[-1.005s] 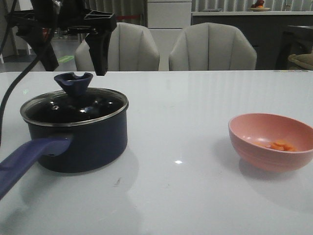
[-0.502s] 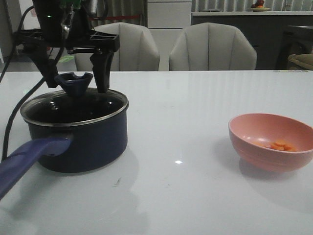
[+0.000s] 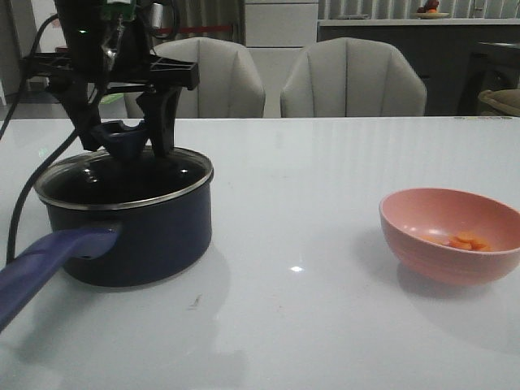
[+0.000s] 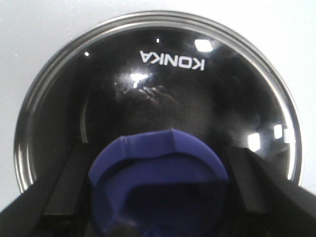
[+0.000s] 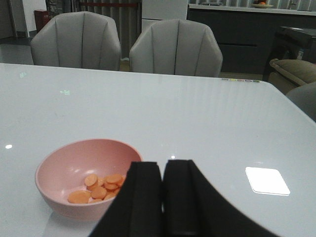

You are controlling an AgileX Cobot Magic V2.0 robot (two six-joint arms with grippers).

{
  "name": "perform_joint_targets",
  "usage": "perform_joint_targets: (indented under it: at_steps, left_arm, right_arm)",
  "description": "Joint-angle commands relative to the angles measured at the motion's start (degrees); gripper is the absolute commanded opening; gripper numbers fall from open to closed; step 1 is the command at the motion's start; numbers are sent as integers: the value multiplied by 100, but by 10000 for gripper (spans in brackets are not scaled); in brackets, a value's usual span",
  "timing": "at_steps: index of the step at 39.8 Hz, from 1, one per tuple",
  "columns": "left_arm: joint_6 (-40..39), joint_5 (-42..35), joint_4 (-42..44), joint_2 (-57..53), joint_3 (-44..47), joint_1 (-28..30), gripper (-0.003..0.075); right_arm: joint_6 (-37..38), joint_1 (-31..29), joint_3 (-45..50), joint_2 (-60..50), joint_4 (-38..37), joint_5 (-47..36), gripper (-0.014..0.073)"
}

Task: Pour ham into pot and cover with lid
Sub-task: 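Grasp the lid knob with the left gripper and lift the lid off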

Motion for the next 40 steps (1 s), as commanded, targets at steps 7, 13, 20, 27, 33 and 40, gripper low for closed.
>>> perform_joint_targets:
  at_steps: [7, 13, 20, 27, 33, 40]
  left_arm:
    - [-74, 140, 19, -360, -631, -2, 215]
    - [-74, 163, 167, -514, -655, 19, 215]
    - [-74, 470, 550, -712, -599, 350, 215]
    - [-12, 254, 601, -1199, -64, 1072, 215]
    - [148, -115, 445, -1570, 580, 1815, 215]
    - [328, -622, 5, -1697, 1345, 2645, 215]
  right_arm:
    - [-8, -48, -29, -110, -102, -461, 148]
    - [-8, -48, -29, -110, -102, -461, 148]
    - [-8, -48, -29, -110, -102, -461, 148]
    - [-8, -48, -29, -110, -102, -461, 148]
    - [-8, -48, -29, -110, -102, -461, 148]
    - [-8, -48, -29, -110, -102, -461, 148]
